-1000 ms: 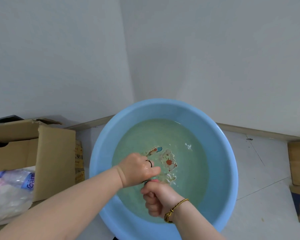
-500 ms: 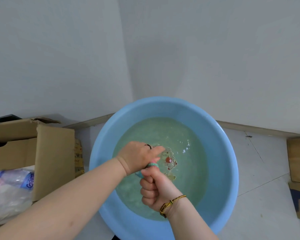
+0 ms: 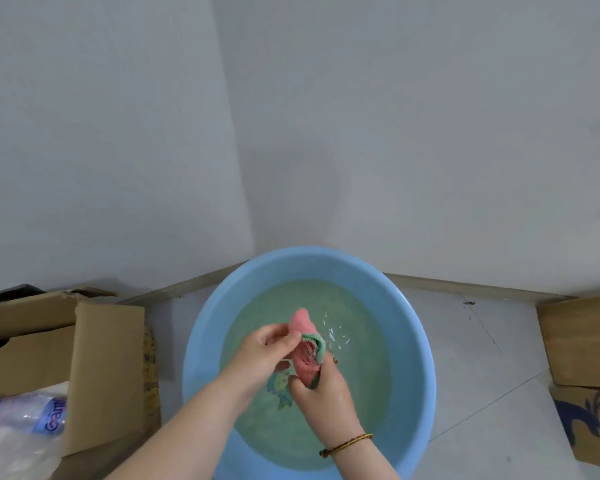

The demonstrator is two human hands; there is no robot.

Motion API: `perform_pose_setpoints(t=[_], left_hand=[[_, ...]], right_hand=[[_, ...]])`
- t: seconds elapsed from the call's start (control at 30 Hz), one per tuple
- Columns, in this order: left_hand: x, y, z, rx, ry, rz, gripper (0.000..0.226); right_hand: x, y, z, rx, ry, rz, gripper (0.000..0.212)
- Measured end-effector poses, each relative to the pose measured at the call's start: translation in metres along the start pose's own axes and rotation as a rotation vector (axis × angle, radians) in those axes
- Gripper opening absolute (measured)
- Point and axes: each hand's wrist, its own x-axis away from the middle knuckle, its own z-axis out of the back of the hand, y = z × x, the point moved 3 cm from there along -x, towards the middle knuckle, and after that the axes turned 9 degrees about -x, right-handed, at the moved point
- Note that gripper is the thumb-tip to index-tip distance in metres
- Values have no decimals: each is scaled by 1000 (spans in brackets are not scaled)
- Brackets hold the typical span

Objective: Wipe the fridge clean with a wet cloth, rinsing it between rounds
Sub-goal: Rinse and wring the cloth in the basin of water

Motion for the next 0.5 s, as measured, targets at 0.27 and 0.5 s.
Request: perform_pose_setpoints(t=[0.27, 0.5], left_hand=[[39, 45, 8, -2, 194, -145, 11], [78, 90, -5, -147, 251, -331, 21]], right_hand=[[33, -48, 17, -206, -176, 60, 14], [47, -89, 63, -331, 114, 242, 17]])
